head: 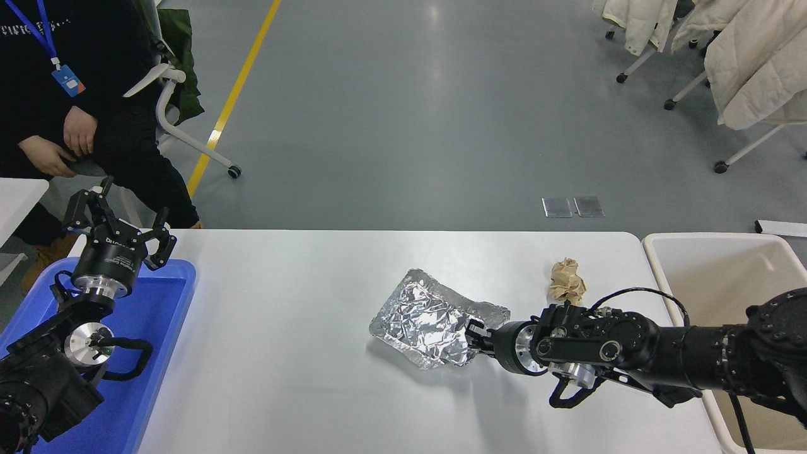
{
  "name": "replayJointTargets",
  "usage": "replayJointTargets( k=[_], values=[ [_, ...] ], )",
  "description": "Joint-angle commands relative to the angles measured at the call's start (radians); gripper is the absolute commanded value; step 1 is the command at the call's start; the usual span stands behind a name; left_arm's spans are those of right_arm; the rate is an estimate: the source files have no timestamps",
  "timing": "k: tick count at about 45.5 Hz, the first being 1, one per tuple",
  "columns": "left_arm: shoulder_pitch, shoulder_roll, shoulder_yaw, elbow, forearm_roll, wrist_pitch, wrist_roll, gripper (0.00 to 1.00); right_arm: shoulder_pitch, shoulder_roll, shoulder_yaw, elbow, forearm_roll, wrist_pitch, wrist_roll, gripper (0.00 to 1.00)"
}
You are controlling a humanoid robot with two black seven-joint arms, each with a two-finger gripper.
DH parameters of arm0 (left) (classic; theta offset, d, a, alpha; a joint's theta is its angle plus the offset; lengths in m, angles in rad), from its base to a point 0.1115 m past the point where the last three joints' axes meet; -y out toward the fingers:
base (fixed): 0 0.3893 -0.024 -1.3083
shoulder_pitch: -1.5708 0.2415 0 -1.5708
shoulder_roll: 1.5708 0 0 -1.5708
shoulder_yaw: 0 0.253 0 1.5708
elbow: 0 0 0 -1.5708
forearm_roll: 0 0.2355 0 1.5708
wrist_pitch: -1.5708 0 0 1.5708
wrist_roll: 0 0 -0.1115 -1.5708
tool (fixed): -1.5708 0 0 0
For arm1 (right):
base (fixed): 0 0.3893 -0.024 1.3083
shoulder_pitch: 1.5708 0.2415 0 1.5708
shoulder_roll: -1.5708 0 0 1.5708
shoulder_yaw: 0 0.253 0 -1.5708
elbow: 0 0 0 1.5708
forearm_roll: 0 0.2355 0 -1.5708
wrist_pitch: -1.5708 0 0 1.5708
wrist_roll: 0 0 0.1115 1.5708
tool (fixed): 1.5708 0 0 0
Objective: Clean the table surface
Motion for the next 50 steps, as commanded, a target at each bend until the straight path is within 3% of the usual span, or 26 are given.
replayJointTargets(
  k=[1,11,19,31,50],
  values=[
    [0.0,0.0,0.0,0.001,0.0,0.0,0.0,1.0,0.006,0.001,0.006,0.01,0.004,0.004,-0.006,0.0],
    [0.0,0.0,0.0,0.001,0.001,0.0,0.0,1.0,0.04,-0.061,0.009,0.085,0.004,0.004,-0.006,0.0],
    [0.0,0.0,0.0,0.001,0.0,0.0,0.0,1.0,0.156,-0.263,-0.002,0.269,0.001,0.027,-0.009,0.0],
    [0.0,0.0,0.0,0.001,0.0,0.0,0.0,1.0,0.36,-0.614,-0.031,0.445,-0.011,0.237,-0.061,0.0],
    [0.0,0.0,0.0,-0.001,0.0,0.0,0.0,1.0,0.647,-0.984,-0.054,0.498,-0.111,0.662,-0.166,0.0]
  ],
)
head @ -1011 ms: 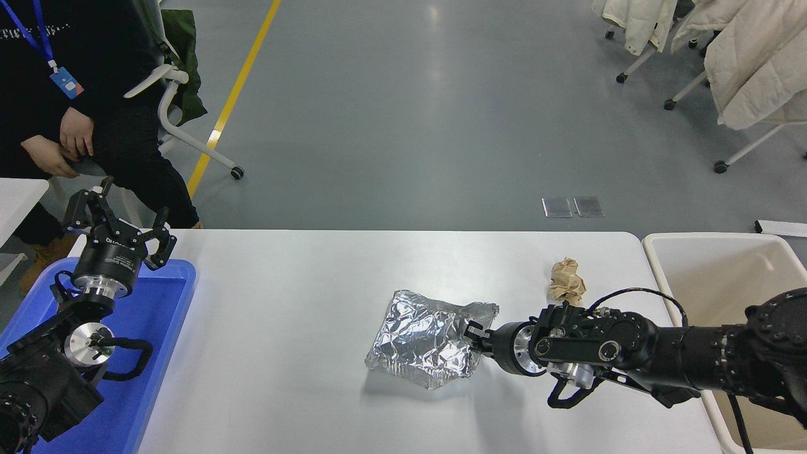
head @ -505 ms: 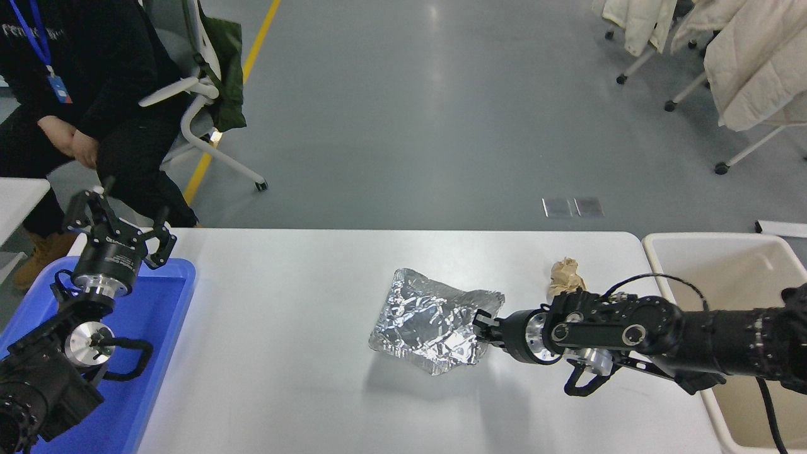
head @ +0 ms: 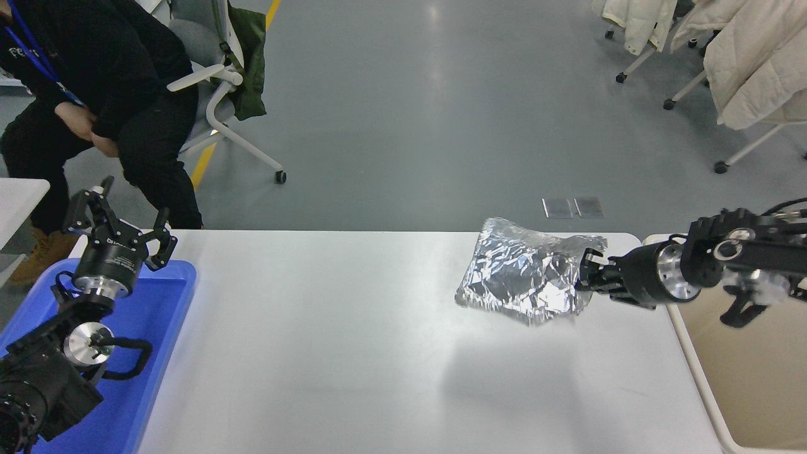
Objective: Clean the table surface
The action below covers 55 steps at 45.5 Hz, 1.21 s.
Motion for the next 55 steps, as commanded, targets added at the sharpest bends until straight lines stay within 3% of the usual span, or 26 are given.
replayJointTargets(
  k=[1,7,17,28,42,55],
  values=[
    [0.0,0.0,0.0,-0.001,0.0,0.0,0.0,1.0,0.15,-0.212,-0.006,0.033,-0.079,0.233,-0.044,0.0],
    [0.0,0.0,0.0,-0.001,0.001,0.0,0.0,1.0,0.167,-0.257,0.0,0.028,-0.108,0.287,-0.044,0.0],
    [0.0,0.0,0.0,0.001,0.0,0.0,0.0,1.0,0.13,-0.254,-0.001,-0.016,-0.122,0.276,-0.044,0.0],
    [0.0,0.0,0.0,-0.001,0.0,0.0,0.0,1.0,0.012,-0.251,0.029,-0.219,-0.102,0.236,-0.034,0.0],
    [0.0,0.0,0.0,-0.001,0.001,0.0,0.0,1.0,-0.315,-0.176,0.233,-0.489,-0.033,0.025,-0.026,0.0],
    [0.0,0.0,0.0,-0.001,0.0,0.0,0.0,1.0,-0.652,0.111,0.509,-0.909,-0.03,-0.172,-0.024,0.0]
  ],
)
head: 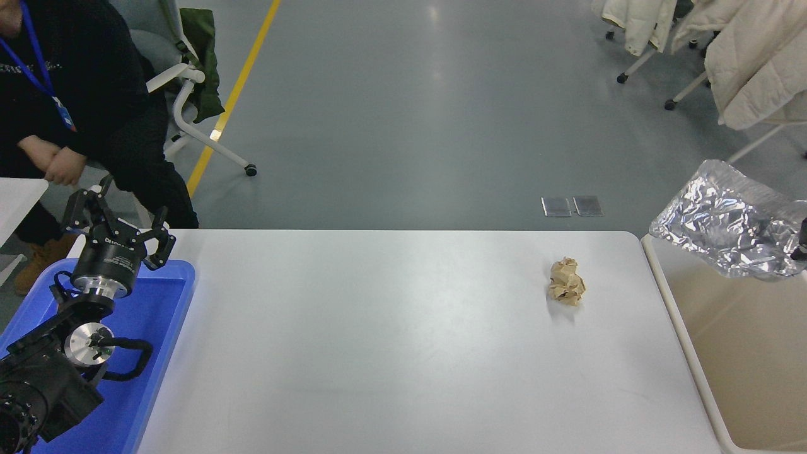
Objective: Clean the table surface
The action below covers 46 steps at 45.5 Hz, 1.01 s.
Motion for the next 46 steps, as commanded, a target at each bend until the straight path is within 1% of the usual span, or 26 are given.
replayJointTargets(
  k=[1,3,9,16,22,26,33,46],
  values=[
    [0.0,0.0,0.0,-0.001,0.0,0.0,0.0,1.0,-0.279,0.224,0.228,-0.36,0.012,-0.151,0.002,0.0],
    [0.0,0.0,0.0,0.0,0.0,0.0,0.0,1.0,-0.319,0.291,0.272,-0.456,0.012,-0.165,0.008,0.0],
    [0.0,0.0,0.0,0.0,0.0,0.0,0.0,1.0,-0.378,0.397,0.303,-0.599,0.012,-0.191,0.044,0.0],
    [0.0,0.001,0.0,0.0,0.0,0.0,0.0,1.0,-0.416,0.502,0.303,-0.696,0.012,-0.303,0.054,0.0],
    [0.0,0.0,0.0,0.0,0.0,0.0,0.0,1.0,-0.447,0.558,0.303,-0.7,0.012,-0.405,0.054,0.0],
    [0.0,0.0,0.0,0.0,0.0,0.0,0.0,1.0,-0.462,0.584,0.318,-0.7,0.035,-0.438,0.054,0.0],
    [0.0,0.0,0.0,0.0,0.0,0.0,0.0,1.0,-0.468,0.603,0.314,-0.702,0.156,-0.439,0.054,0.0],
    [0.0,0.0,0.0,-0.001,0.0,0.002,0.0,1.0,-0.48,0.615,0.314,-0.702,0.173,-0.439,0.054,0.0]
  ],
)
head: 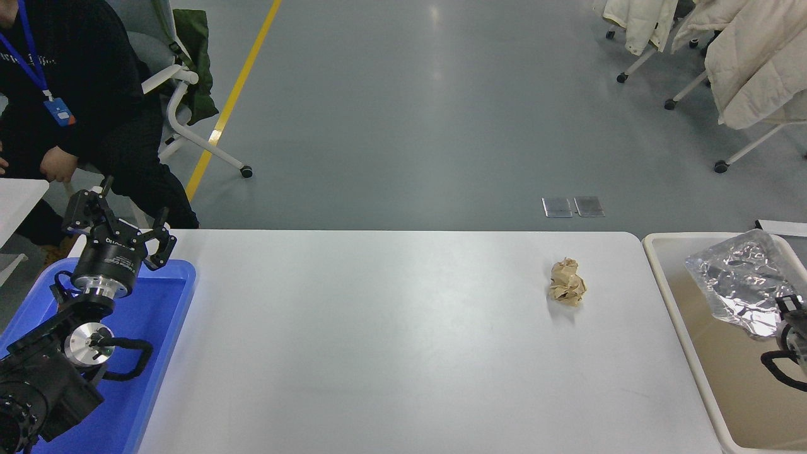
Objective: Clean the table surface
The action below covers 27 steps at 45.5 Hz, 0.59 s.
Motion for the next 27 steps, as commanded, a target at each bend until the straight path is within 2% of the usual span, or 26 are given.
replayJointTargets(
  k=[1,4,5,6,7,8,9,17,27],
  values=[
    [0.0,0.0,0.0,0.0,0.0,0.001,0.0,1.0,-0.017,0.023,0.005,-0.01,0.033,-0.017,0.001,0.0],
    [0.0,0.0,0.0,0.0,0.0,0.001,0.0,1.0,-0.017,0.023,0.017,-0.009,0.035,-0.017,0.001,0.0],
    [0.0,0.0,0.0,0.0,0.0,0.001,0.0,1.0,-0.017,0.023,0.019,-0.007,0.035,-0.017,0.0,0.07],
    [0.0,0.0,0.0,0.0,0.0,0.001,0.0,1.0,-0.017,0.023,0.019,-0.007,0.035,-0.019,0.0,0.32],
    [0.0,0.0,0.0,0.0,0.0,0.001,0.0,1.0,-0.016,0.021,0.019,-0.009,0.035,-0.02,0.0,0.62],
    [0.0,0.0,0.0,0.0,0.0,0.001,0.0,1.0,-0.01,0.021,0.02,-0.006,0.035,-0.019,-0.002,0.96],
    [0.0,0.0,0.0,0.0,0.0,0.001,0.0,1.0,-0.005,0.018,0.02,0.006,0.035,-0.014,-0.004,1.0],
    [0.0,0.0,0.0,0.0,0.0,0.001,0.0,1.0,0.009,-0.009,0.017,0.01,0.035,-0.002,-0.008,1.0],
    [0.0,0.0,0.0,0.0,0.0,0.001,0.0,1.0,-0.003,-0.132,-0.004,0.088,0.033,0.046,-0.004,1.0]
  ],
)
